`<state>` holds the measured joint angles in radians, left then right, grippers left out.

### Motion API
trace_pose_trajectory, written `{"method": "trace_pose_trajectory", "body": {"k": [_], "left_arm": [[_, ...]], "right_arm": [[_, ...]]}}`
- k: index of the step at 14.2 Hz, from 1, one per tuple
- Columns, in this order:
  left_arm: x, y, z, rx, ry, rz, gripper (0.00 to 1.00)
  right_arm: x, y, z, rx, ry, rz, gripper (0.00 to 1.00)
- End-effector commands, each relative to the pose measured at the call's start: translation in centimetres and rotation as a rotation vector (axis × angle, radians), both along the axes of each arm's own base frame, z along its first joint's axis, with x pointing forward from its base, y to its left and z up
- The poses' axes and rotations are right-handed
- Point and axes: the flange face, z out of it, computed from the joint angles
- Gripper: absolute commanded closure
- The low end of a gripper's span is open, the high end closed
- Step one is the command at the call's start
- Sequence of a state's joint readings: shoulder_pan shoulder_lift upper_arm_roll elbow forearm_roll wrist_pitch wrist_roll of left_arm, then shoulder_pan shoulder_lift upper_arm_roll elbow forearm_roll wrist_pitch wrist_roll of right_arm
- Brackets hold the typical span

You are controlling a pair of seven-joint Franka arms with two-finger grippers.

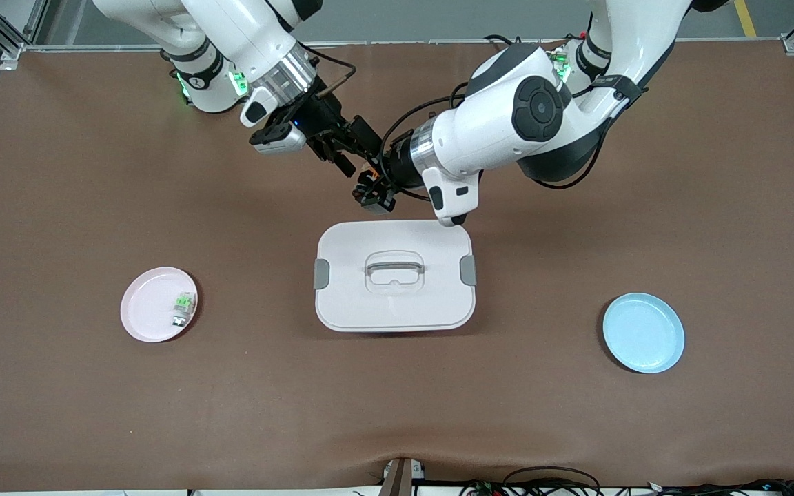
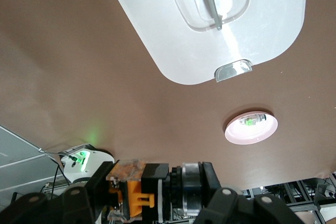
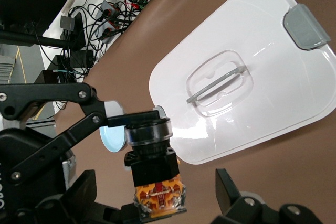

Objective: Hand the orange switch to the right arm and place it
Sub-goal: 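Hold the switch with the left gripper while the right gripper reaches it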

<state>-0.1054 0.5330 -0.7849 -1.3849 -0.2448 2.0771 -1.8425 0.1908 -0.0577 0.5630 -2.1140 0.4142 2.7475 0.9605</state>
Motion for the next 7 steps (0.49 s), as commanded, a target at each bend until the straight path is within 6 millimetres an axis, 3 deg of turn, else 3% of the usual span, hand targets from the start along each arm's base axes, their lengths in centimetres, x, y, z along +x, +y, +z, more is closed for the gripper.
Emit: {"method": "trace_pose_trajectory", "body": {"k": [1, 3, 4, 5, 6, 7], "left_arm": [[0.18, -0.26, 0.31, 0.003, -0.017, -0.005, 1.00], [0.15, -0.27, 0.24, 0.004, -0.016, -0.005, 1.00], [0.15, -0.27, 0.24, 0.004, -0.016, -0.005, 1.00], [0.18, -0.26, 0.31, 0.004, -0.016, -0.004, 1.00], [0.12, -0.27, 0.33, 0.004, -0.017, -0.004, 1.00], [0.15, -0.26, 0.40, 0.003, -0.018, -0.004, 1.00]], "right_arm": [[0.03, 0.86, 0.31, 0.014, 0.007, -0.009, 0.37], [0.11, 0.95, -0.07, 0.014, 0.016, -0.010, 0.73], [0.15, 0.97, -0.07, 0.019, 0.023, -0.019, 0.85], [0.29, 1.08, 0.24, 0.033, 0.030, -0.034, 0.89], [0.39, 1.13, 0.17, 0.035, 0.035, -0.038, 1.00], [0.29, 1.28, 0.25, 0.036, 0.034, -0.035, 1.00]]}}
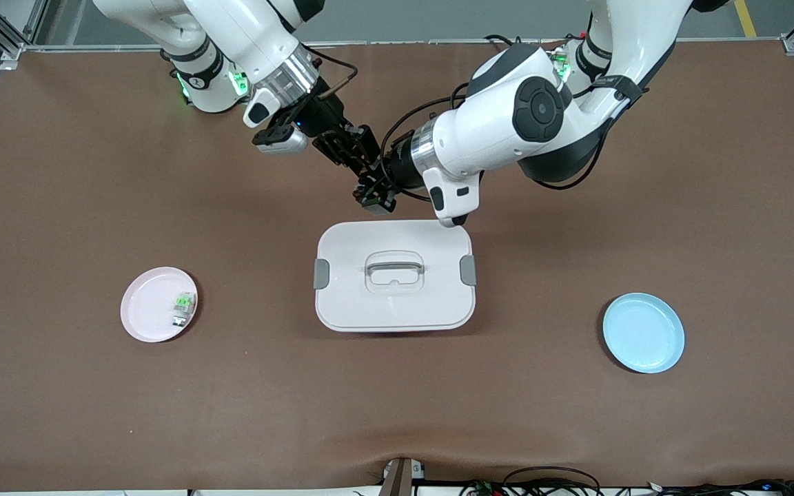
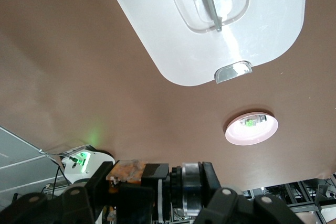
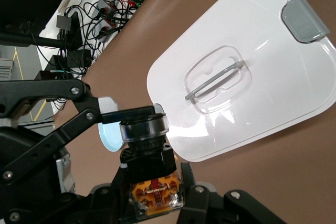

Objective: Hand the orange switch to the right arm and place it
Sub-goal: 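Close the right gripper on the switch and open the left gripper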

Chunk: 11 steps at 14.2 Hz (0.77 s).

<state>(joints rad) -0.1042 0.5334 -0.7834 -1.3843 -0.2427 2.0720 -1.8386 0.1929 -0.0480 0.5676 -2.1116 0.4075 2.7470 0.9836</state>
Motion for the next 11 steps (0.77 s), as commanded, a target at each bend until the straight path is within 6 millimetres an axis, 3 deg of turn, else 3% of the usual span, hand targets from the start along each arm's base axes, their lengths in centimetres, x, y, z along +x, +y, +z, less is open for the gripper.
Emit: {"method": "trace_pose_trajectory", "body": {"k": [1, 4, 6, 8, 9, 11], "left_arm": [[0.09, -0.39, 0.40, 0.000, -0.015, 0.000, 1.00], [0.06, -0.40, 0.49, -0.001, -0.015, 0.002, 1.00], [0.10, -0.32, 0.58, -0.001, -0.013, 0.007, 0.87], [0.12, -0.23, 0.63, 0.001, -0.013, 0.007, 0.49], [0.16, -0.14, 0.60, 0.003, -0.014, 0.005, 0.02], [0.32, 0.16, 0.70, 0.013, -0.028, 0.000, 0.00]], "right_arm": [[0.30, 1.07, 0.69, 0.034, 0.017, -0.024, 1.00], [0.55, 1.17, 0.46, 0.037, 0.024, -0.026, 1.00], [0.57, 1.19, 0.38, 0.035, 0.024, -0.025, 1.00], [0.65, 1.28, 0.83, 0.042, 0.020, -0.027, 1.00], [0.65, 1.28, 0.84, 0.042, 0.020, -0.027, 1.00], [0.69, 1.30, 0.82, 0.042, 0.022, -0.026, 1.00]]}}
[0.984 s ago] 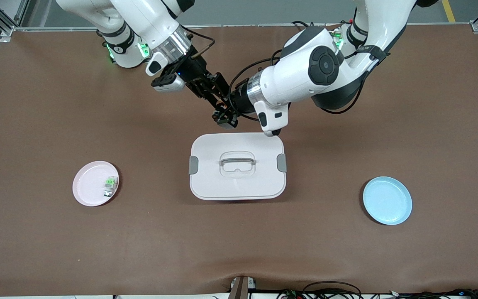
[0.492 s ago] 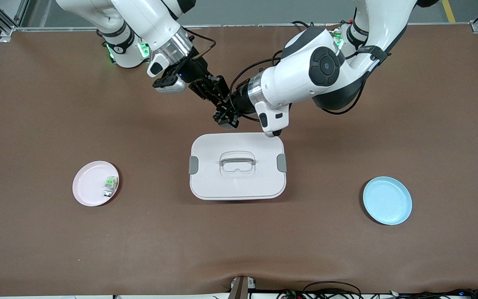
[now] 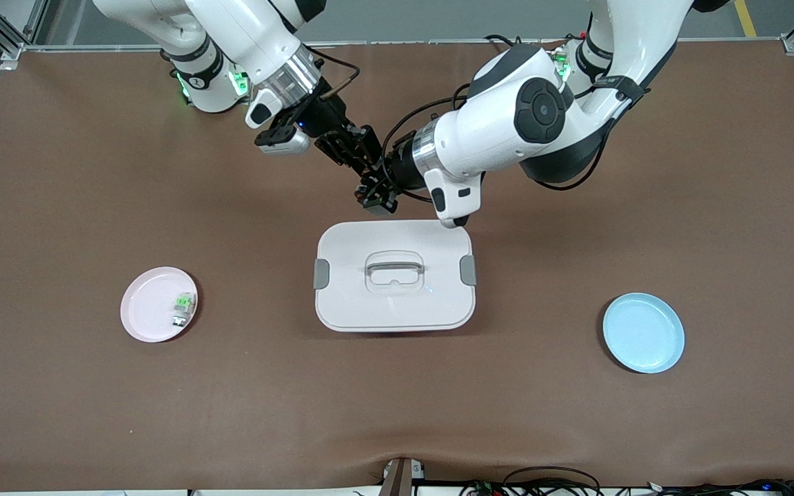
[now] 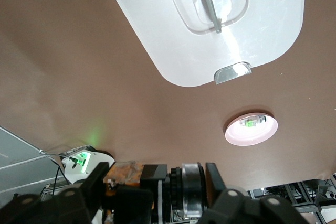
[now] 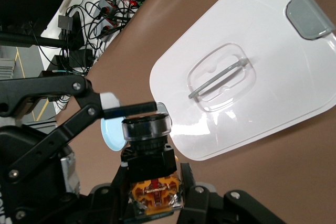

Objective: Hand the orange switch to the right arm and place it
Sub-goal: 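Close the right gripper on the switch and open the left gripper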

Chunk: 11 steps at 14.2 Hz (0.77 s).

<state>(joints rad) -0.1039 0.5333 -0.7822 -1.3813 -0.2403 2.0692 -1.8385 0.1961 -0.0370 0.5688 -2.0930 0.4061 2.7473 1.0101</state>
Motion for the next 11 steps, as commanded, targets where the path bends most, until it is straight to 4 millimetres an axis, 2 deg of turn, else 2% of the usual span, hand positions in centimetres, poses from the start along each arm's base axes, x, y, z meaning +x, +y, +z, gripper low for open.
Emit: {"method": "trace_pose_trajectory", "body": {"k": [1, 5, 11], "left_arm": [[0.3, 0.2, 0.8, 0.014, -0.033, 0.000, 0.00], [0.5, 0.7, 1.1, 0.019, -0.040, 0.004, 0.00], [0.4, 2.9, 1.4, 0.166, -0.079, -0.049, 0.00]], "right_arm": [[0.5, 0.9, 0.4, 0.022, 0.011, -0.012, 1.00], [0.5, 0.9, 0.3, 0.020, 0.013, -0.011, 1.00], [0.7, 0.9, 0.1, 0.005, 0.008, 0.009, 1.00]]}}
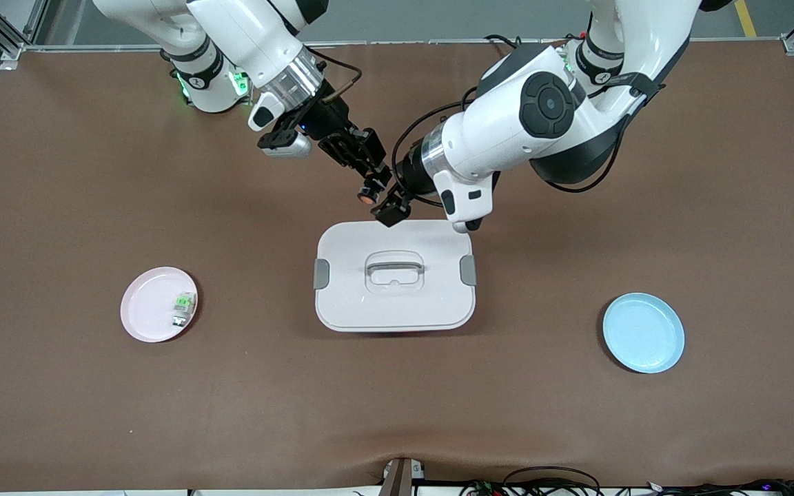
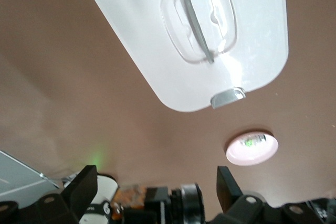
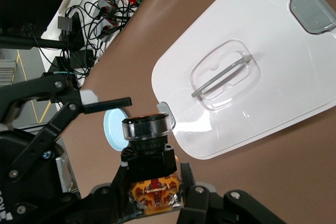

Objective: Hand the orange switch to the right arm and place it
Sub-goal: 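Close the right gripper on the switch and open the left gripper, then carry the switch with the right gripper while the left gripper withdraws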

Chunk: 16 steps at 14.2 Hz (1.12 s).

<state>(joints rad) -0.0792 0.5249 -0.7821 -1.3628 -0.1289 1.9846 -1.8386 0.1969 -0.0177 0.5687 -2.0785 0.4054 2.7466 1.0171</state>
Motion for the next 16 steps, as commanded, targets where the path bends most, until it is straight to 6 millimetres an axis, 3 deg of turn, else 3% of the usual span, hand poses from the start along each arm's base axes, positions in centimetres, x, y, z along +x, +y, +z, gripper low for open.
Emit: {"method": "trace_pose_trajectory", "body": {"k": [1, 5, 8, 12, 16], "left_arm": [[-0.5, 1.2, 1.7, 0.081, -0.058, -0.021, 0.00], [0.4, 3.8, 2.3, 0.166, -0.118, -0.065, 0.00], [0.7, 5.5, 2.5, 0.242, -0.173, -0.168, 0.00], [2.3, 9.3, 3.1, 0.269, -0.218, -0.277, 0.00], [3.2, 13.4, 4.1, 0.290, -0.250, -0.433, 0.00]], "right_arm": [[0.4, 0.7, 0.5, -0.035, -0.041, 0.056, 1.00], [1.6, 0.1, -0.5, -0.363, -0.253, 0.451, 1.00], [3.1, -2.2, -0.2, -0.519, -0.241, 0.703, 1.00], [6.6, -9.0, 0.4, -0.664, -0.222, 1.032, 1.00], [9.2, -15.8, -0.4, -0.808, -0.222, 1.297, 1.00]]}}
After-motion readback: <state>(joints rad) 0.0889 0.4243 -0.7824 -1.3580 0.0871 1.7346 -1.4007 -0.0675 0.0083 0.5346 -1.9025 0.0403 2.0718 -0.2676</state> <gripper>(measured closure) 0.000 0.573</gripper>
